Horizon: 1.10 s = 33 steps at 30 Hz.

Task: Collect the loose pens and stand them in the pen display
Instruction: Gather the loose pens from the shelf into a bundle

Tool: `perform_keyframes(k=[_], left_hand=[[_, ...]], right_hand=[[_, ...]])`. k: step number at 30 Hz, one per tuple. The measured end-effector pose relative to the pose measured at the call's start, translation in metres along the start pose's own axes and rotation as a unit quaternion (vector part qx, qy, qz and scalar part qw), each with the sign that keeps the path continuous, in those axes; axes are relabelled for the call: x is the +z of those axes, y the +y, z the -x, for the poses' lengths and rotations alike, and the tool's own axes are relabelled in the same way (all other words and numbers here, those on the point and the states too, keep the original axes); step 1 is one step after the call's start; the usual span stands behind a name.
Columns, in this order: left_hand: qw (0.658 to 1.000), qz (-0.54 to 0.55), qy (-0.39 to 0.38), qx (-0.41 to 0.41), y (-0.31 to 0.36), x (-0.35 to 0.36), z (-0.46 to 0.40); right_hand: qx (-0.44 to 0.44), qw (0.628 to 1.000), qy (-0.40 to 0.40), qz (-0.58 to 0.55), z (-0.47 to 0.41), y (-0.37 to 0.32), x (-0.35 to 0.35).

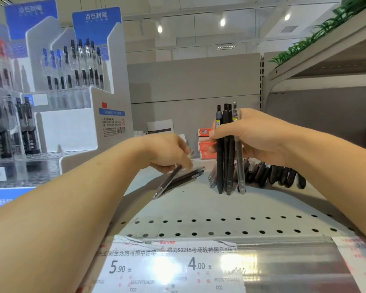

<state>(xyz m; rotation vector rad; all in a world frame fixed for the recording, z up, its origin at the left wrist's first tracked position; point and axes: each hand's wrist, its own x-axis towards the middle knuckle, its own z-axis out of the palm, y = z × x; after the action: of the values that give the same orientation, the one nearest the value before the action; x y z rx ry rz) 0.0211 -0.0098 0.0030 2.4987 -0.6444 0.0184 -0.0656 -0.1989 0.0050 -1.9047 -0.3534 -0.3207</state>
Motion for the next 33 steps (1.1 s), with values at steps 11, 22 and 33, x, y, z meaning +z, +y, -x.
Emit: perform_keyframes(k=[11,22,33], left_hand=[[0.953,0.227,0.038,0.196,0.024,-0.005,0.025],[0.99,0.037,0.097,0.091,0.0,-0.002,-0.002],[0.981,-0.176,-0.063,-0.042,-0.009,0.011,-0.02]], right_hand=[[-0.006,1.0,-0.012,0.002,0.0,0.0,0.003],[-0.036,0.999,-0.019,-0.005,0.0,0.0,0.004],[-0.026,0.999,-0.019,-0.011,0.002,-0.001,0.007]])
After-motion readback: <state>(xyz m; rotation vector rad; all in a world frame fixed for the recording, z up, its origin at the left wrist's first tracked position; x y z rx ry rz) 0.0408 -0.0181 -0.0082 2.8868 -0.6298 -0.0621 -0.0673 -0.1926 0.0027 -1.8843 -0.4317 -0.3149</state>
